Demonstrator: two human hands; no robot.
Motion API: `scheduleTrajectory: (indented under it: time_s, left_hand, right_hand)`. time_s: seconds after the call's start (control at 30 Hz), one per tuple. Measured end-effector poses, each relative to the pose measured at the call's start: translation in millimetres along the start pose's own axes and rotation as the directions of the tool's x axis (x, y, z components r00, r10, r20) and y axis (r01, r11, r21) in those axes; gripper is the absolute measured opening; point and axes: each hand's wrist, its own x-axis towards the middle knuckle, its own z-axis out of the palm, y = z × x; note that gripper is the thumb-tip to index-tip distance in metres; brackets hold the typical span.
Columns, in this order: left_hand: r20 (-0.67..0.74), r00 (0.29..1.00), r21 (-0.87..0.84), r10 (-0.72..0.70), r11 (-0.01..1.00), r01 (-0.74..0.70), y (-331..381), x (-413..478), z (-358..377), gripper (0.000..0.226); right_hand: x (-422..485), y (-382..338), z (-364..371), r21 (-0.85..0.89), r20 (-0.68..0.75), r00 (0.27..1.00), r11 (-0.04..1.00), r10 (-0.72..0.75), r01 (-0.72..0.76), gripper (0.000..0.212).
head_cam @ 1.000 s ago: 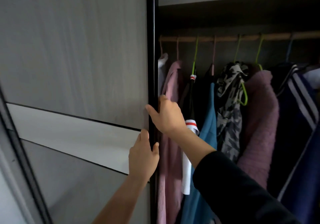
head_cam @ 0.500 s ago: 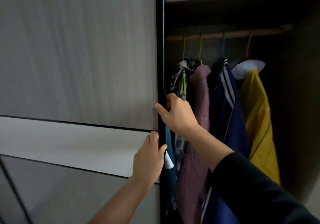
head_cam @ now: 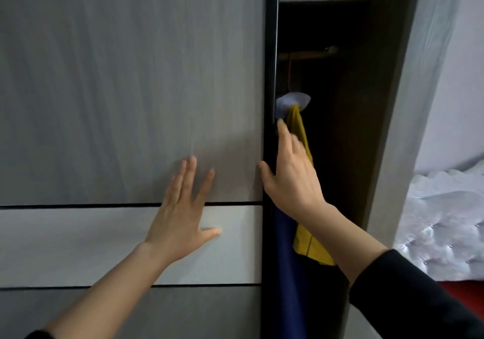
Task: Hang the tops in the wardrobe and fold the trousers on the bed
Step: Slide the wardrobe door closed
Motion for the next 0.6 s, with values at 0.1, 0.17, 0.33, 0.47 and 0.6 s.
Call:
scheduleTrajectory:
  time_s: [0.1, 0.17, 0.33, 0.47, 0.6]
  left_hand:
    - [-0.026, 0.999, -0.024, 0.034, 0.999, -0.035, 29, 12, 4, 0.14]
    - [-0.04, 0.997, -0.022, 0.068, 0.997, -0.069, 47, 20, 6, 0.14]
    - [-0.05, 0.977, 0.052, 0.206, 0.978, -0.204, 72, 33, 10, 0.139]
    - [-0.018, 0.95, 0.065, 0.311, 0.949, -0.309, 79, 46, 8, 0.14]
    - [-0.026, 0.941, 0.068, 0.338, 0.94, -0.335, 98, 55, 14, 0.143]
  right_hand:
    - [-5, 13, -8, -0.31, -0.081, 0.967, 0.928, -0.24, 0.205, 0.091]
    - [-7, 25, -9, -0.421, 0.011, 0.955, 0.865, -0.295, 0.272, 0.086]
    - [-12, 53, -21, -0.569, 0.048, 0.972, 0.793, -0.232, 0.217, 0.069]
    - [-13, 65, -31, -0.542, -0.027, 0.972, 0.82, -0.235, 0.183, 0.062]
    - [-17, 75, -35, -0.538, -0.018, 0.967, 0.818, -0.255, 0.205, 0.061]
